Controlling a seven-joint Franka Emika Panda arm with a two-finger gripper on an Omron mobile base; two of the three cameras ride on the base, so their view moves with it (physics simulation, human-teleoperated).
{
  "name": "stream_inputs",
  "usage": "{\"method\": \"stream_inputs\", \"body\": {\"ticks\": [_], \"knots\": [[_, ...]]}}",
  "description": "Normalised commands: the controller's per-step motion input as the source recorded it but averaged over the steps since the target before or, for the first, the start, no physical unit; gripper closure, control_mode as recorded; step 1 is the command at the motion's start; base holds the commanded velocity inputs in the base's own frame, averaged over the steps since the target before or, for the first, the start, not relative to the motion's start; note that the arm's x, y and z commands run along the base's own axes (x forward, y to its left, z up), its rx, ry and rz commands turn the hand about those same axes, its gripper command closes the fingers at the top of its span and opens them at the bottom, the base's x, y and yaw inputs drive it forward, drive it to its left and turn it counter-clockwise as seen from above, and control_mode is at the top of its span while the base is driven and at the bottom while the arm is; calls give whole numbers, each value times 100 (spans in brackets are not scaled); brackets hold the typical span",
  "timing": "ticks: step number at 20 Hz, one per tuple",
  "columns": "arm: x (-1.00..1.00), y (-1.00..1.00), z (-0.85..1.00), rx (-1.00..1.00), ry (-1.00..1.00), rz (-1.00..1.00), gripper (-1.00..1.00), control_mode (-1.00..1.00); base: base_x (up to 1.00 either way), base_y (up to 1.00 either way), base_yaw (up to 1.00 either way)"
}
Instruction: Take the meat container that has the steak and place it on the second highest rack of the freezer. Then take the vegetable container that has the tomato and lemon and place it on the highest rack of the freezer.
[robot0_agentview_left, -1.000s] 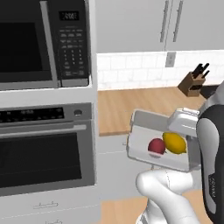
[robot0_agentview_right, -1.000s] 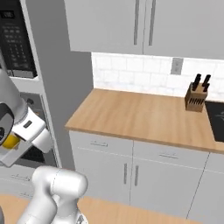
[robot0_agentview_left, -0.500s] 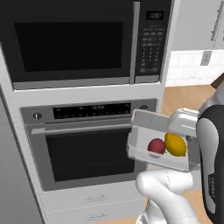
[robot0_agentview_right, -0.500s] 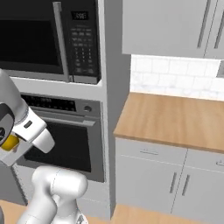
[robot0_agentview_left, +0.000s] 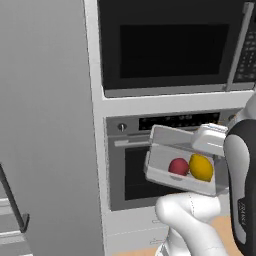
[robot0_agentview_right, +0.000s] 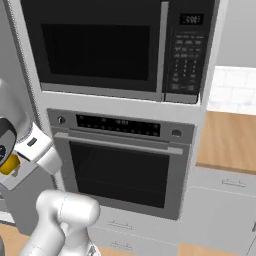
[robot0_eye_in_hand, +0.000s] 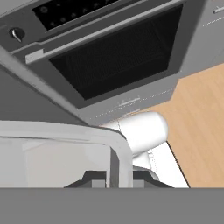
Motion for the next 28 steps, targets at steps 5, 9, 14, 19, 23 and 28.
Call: {"method": "stream_inputs", "body": {"ticks": [5,9,14,19,23,28], "knots": [[0,0,0,0,0,0,100,100,-13,100,-2],[0,0,0,0,0,0,100,100,-11,100,-2],[0,0,0,0,0,0,100,100,-3,100,-2],[0,0,0,0,0,0,100,100,-3,92,-3],[0,0,0,0,0,0,100,100,2,65,-4],[0,0,0,0,0,0,100,100,52,44,-10]]}}
